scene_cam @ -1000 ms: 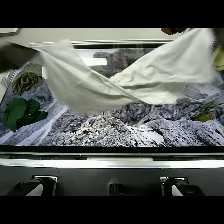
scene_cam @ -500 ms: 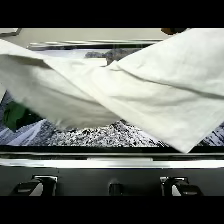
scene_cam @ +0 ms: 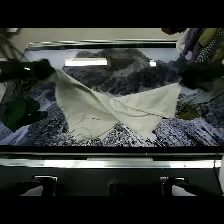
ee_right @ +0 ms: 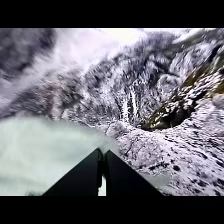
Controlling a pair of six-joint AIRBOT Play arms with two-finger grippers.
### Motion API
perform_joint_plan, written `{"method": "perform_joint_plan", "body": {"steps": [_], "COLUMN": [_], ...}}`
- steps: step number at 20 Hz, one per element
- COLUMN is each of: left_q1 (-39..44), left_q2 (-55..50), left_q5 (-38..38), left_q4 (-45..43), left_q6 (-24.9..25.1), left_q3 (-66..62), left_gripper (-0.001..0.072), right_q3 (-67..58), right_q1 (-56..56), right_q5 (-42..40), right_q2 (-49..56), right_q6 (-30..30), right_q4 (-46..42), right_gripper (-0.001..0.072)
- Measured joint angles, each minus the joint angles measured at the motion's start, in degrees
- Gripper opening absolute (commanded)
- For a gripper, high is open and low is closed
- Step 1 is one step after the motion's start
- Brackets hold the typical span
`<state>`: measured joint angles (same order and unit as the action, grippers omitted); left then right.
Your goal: Fold the clothes and pants, and hang the long-sleeved shirts on hangers.
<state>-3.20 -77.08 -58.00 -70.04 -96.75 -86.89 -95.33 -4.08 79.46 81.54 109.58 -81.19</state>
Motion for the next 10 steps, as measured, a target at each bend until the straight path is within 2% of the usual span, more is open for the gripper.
{"method": "perform_joint_plan", "body": {"steps": [4, 6, 7, 8, 10], "left_q1": [2.97, 3.76, 3.96, 4.02, 3.87], "left_q2": [-12.72, -16.0, -16.9, -17.42, -17.66], "left_q5": [-0.66, -1.07, -1.2, -1.33, -2.05], "left_q4": [0.15, 0.28, 0.39, 0.42, 0.42], "left_q6": [0.17, 0.2, 0.24, 0.33, 0.7], "left_q3": [0.48, 0.59, 0.59, 0.61, 0.61], "left_gripper": [0.0017, 0.0017, 0.0017, 0.0017, 0.0017], "right_q3": [1.33, 1.55, 1.62, 1.66, 1.7], "right_q1": [-0.02, -0.17, -0.63, -1.6, -4.72], "right_q5": [-6.86, -8.94, -9.46, -9.42, -7.17], "right_q2": [14.71, 18.47, 19.61, 20.26, 20.46], "right_q6": [-0.28, -0.57, -1.66, -3.72, -8.94], "right_q4": [3.87, 6.19, 7.96, 10.29, 15.98], "right_gripper": [0.0044, 0.0177, 0.0359, 0.0423, 0.0403]}}
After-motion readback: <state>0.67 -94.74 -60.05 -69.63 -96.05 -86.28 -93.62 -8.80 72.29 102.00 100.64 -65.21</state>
